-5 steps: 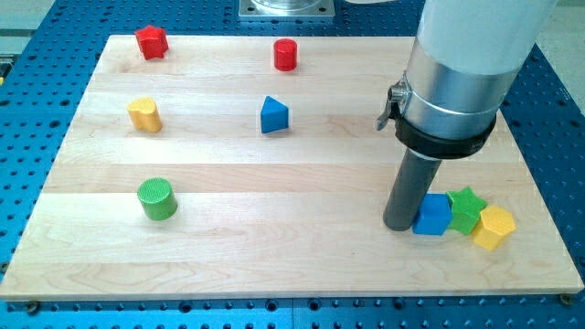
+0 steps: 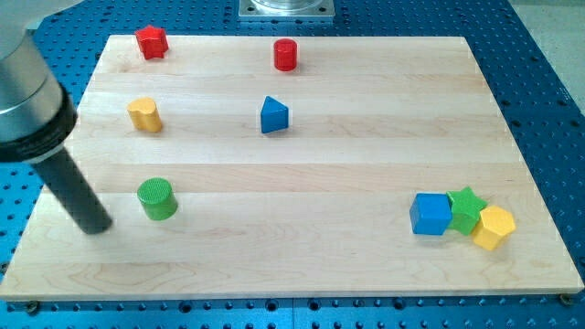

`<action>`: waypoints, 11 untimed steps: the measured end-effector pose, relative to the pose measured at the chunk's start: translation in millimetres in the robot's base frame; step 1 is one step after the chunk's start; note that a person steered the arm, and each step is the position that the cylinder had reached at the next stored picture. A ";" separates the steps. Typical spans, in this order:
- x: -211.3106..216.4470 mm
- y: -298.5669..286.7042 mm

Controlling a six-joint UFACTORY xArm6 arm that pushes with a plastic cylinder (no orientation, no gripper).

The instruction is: Move the green circle to the top left of the blue cube

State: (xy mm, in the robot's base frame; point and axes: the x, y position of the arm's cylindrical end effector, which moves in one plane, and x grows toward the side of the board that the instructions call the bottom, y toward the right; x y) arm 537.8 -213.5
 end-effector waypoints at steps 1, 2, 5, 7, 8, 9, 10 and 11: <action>-14.1 42.0; -18.5 98.8; -24.9 172.0; -32.1 257.9; -32.1 306.4; -32.1 322.2; -32.2 322.2; -31.9 307.5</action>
